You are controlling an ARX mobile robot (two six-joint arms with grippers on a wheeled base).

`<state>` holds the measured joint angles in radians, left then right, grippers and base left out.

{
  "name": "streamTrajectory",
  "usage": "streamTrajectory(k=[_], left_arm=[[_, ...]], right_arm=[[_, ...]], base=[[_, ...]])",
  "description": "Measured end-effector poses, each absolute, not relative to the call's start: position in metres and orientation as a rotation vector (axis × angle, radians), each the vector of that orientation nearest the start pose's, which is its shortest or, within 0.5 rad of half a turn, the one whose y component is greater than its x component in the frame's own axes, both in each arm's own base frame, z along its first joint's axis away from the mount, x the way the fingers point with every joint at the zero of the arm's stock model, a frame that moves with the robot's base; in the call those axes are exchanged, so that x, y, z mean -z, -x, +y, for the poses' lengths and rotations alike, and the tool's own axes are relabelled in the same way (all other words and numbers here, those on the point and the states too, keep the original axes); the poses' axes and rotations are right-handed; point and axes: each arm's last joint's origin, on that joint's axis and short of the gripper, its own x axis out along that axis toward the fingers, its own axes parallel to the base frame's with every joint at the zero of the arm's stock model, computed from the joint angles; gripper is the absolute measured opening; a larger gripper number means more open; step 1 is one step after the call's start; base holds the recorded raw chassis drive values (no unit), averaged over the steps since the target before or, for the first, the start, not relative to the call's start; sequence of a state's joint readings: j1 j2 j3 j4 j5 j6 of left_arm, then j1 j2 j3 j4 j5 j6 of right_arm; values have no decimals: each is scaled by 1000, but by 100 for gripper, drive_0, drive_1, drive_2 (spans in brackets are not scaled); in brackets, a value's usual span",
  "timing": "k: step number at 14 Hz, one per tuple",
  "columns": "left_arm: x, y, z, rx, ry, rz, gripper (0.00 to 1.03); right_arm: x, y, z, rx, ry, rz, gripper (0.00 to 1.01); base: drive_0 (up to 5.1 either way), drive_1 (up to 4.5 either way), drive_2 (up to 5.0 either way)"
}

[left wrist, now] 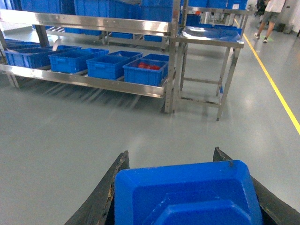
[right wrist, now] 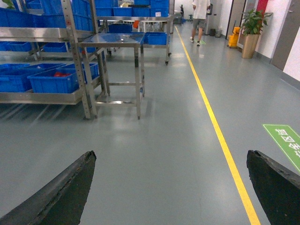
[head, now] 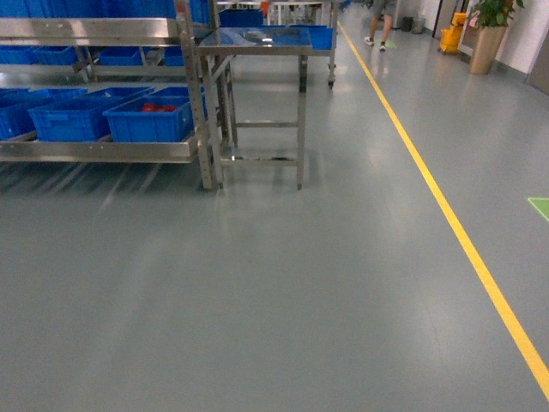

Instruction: Pick blue part to blue bin on bottom shelf

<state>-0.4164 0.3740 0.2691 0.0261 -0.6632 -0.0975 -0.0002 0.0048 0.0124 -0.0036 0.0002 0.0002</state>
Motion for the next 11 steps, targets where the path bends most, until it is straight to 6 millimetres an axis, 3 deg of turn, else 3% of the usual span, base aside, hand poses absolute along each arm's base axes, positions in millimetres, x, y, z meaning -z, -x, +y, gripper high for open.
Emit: streamTrajectory(k=[11], left_arm=[[-226,-112,-30,-251,50,66,44]], right_arm=[[-167,-97,0,0,0,-2,98]], base=[[-6,426,-438]])
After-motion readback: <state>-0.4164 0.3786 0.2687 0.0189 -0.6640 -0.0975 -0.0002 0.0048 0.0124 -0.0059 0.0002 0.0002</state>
